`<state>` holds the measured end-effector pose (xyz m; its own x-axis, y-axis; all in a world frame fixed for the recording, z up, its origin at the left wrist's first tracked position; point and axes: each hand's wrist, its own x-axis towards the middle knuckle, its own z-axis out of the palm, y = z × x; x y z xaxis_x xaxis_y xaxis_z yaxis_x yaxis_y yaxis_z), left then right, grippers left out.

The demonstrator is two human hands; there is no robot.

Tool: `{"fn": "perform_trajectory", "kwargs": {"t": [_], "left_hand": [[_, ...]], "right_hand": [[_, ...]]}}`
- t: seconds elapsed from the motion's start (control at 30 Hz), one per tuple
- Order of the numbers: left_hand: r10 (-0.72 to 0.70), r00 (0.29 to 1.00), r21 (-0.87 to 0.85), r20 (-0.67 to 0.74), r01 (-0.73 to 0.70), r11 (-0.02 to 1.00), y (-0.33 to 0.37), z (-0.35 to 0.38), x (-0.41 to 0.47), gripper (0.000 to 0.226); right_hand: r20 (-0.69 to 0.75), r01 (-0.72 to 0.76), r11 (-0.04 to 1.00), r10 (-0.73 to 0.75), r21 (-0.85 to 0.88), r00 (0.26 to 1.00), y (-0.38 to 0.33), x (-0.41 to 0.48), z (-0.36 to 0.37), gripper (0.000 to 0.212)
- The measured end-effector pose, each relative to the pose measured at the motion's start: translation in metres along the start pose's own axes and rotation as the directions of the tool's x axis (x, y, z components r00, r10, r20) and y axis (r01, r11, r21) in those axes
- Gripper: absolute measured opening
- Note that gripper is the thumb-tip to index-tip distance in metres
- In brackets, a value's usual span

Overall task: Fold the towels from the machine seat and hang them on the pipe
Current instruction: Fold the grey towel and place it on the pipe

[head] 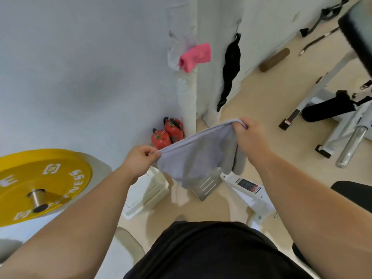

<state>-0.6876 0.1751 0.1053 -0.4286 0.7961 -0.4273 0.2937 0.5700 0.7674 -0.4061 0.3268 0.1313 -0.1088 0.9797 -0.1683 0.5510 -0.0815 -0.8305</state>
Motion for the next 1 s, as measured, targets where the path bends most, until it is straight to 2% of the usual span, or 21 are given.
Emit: {"fn": "perform_trajectory", "kwargs": {"t": [0.1, 0.23, 0.3, 0.4, 0.5, 0.57, 0.67, 0.73, 0.87, 0.93, 1.0], "left_hand": [[-0.057, 0.994, -0.115, -0.091, 0.047, 0.992, -0.023, -0.016, 0.000, 0.021], [0.006, 0.984, -0.195, -0.176, -0.041, 0.980, -0.008, -0.026, -0.006, 0.024], [0.081, 0.981, -0.189, -0.176, -0.114, 0.975, 0.004, -0.031, -0.010, 0.022], [0.168, 0.981, -0.206, -0.101, -0.185, 0.961, 0.021, -0.036, -0.019, 0.009], [0.316, 0.949, -0.103, 0.020, -0.313, 0.944, 0.032, -0.035, -0.027, 0.026], [0.401, 0.911, -0.008, 0.099, -0.402, 0.916, 0.032, -0.034, -0.029, 0.027], [0.435, 0.899, 0.185, 0.056, -0.437, 0.880, 0.028, -0.039, -0.026, 0.012], [0.451, 0.893, 0.331, 0.001, -0.426, 0.842, 0.026, -0.044, -0.023, 0.015], [0.435, 0.894, 0.294, -0.108, -0.390, 0.873, 0.022, -0.060, -0.016, 0.013], [0.409, 0.904, 0.273, -0.123, -0.365, 0.890, 0.019, -0.068, -0.013, 0.013], [0.407, 0.908, 0.282, -0.103, -0.366, 0.887, 0.014, -0.073, -0.007, 0.014]], "right_hand": [[0.017, -0.010, 0.999, 0.009, 0.047, 1.000, -0.010, -0.008, 0.024, 0.024], [0.084, 0.008, 0.998, -0.003, -0.057, 0.996, -0.019, -0.018, 0.046, 0.028], [0.169, 0.059, 0.985, -0.031, -0.165, 0.985, -0.026, -0.026, 0.058, 0.031], [0.292, 0.235, 0.941, -0.160, -0.243, 0.943, -0.045, -0.042, 0.079, 0.035], [0.405, 0.426, 0.872, -0.309, -0.240, 0.861, -0.075, -0.060, 0.099, 0.036], [0.472, 0.493, 0.846, -0.355, -0.206, 0.807, -0.093, -0.070, 0.107, 0.028], [0.480, 0.529, 0.814, -0.373, -0.241, 0.794, -0.104, -0.074, 0.110, 0.029], [0.469, 0.496, 0.834, -0.347, -0.241, 0.812, -0.101, -0.073, 0.109, 0.024], [0.467, 0.512, 0.835, -0.377, -0.201, 0.799, -0.094, -0.070, 0.107, 0.029], [0.528, 0.512, 0.851, -0.384, -0.115, 0.757, -0.097, -0.070, 0.104, 0.035], [0.608, 0.451, 0.892, -0.349, -0.017, 0.713, -0.103, -0.071, 0.101, 0.031]]}}
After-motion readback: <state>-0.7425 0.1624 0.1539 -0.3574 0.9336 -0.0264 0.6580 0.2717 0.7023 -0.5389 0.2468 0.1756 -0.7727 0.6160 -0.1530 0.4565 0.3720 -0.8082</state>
